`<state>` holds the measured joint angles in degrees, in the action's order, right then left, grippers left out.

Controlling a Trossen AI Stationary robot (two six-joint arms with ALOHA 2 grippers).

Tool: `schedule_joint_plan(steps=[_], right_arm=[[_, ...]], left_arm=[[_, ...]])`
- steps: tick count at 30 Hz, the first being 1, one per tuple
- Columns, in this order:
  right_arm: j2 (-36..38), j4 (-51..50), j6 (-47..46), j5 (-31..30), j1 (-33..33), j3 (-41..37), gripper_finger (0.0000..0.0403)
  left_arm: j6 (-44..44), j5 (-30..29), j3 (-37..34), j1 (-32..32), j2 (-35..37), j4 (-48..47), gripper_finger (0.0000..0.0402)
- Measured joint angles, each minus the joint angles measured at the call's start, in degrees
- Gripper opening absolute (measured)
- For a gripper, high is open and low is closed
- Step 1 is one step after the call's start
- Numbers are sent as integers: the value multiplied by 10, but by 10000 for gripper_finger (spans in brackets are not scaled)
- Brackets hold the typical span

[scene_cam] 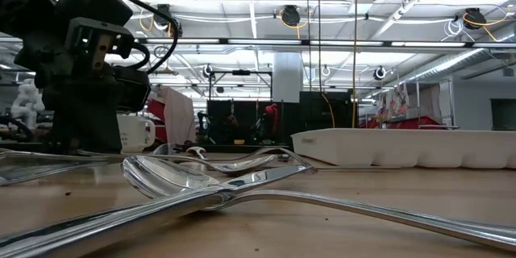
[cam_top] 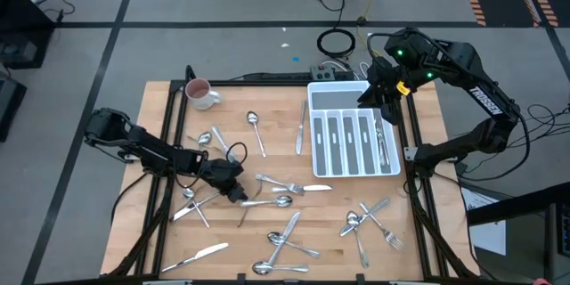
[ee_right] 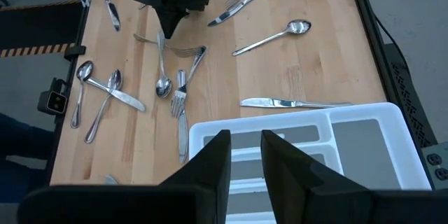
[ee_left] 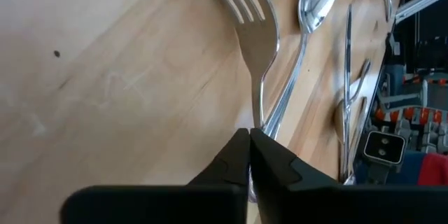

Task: Sort silverware
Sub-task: Put the spoon in the middle section of the silverware tray

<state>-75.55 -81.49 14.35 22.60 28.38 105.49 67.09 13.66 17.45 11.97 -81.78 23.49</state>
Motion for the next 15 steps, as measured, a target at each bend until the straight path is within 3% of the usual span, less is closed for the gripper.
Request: schedule_joint_plan(steps=[11, 15], right_arm=[[0, 0, 0, 0, 0, 0, 71], [0, 0, 0, 0, 0, 0, 71]], left_arm=[[7, 41, 0, 0, 0, -19, 163], [15, 48, 0, 0, 1, -21, 191]])
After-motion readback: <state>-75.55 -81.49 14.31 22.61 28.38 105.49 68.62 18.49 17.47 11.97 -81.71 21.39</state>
